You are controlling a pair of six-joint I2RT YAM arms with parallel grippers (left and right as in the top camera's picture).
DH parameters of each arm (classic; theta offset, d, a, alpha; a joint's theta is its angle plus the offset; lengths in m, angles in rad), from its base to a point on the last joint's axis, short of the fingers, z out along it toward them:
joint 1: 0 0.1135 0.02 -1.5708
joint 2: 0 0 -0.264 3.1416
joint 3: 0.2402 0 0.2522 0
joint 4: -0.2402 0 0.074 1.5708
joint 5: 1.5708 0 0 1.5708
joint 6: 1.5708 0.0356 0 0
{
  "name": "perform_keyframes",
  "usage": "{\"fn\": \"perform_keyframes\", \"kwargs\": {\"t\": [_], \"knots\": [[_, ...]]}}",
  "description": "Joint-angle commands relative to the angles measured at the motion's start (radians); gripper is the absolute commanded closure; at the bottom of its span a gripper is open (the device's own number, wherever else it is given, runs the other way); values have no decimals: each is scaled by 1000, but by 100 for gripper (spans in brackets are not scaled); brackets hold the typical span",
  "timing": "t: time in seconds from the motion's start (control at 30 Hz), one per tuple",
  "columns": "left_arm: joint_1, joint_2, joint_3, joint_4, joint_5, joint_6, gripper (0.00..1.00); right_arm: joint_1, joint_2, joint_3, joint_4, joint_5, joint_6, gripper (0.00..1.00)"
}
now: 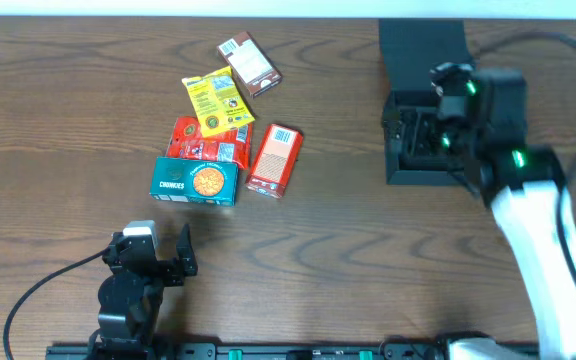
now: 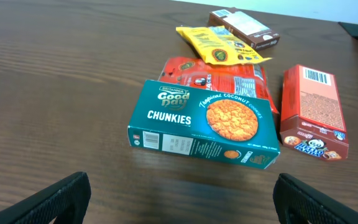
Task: Pack container
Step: 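Push the black box leftward toward the snacks with the right gripper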
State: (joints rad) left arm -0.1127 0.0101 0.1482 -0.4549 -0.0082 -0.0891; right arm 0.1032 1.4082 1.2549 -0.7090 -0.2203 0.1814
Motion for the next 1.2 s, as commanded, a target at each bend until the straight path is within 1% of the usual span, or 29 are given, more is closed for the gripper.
{"fn": "perform_keyframes", "kwargs": {"t": [0.0,0.07,0.3,0.5,0.53,0.6,0.67,0.7,0.73,0.77,0.97,1.17], "knots": [[4,-6,-18,-1,-22,11,5,-5,140,99,-68,56,-41,1],[4,-5,-18,-1,-21,11,5,-5,221,118,-89,64,-40,1],[2,-5,-18,-1,-17,2,5,-5,326,118,-93,140,-40,1],[2,-6,-18,-1,-17,3,5,-5,431,118,-89,142,-41,19],[2,-5,-18,-1,-17,3,5,-5,446,118,-88,142,-41,25],[2,-6,-18,-1,-17,3,5,-5,473,118,-84,142,-40,44],[2,-5,-18,-1,-17,3,5,-1,495,118,-76,142,-40,66],[2,-6,-18,-1,-17,3,5,3,509,118,-69,142,-40,80],[2,-6,-18,-1,-17,3,5,8,515,118,-66,141,-40,91],[2,-5,-18,-1,-17,3,5,17,523,118,-62,141,-40,98],[2,-6,-18,-1,-17,3,5,116,526,118,-34,142,-32,99],[2,-5,-18,-1,-17,3,5,256,525,118,22,142,37,99]]}}
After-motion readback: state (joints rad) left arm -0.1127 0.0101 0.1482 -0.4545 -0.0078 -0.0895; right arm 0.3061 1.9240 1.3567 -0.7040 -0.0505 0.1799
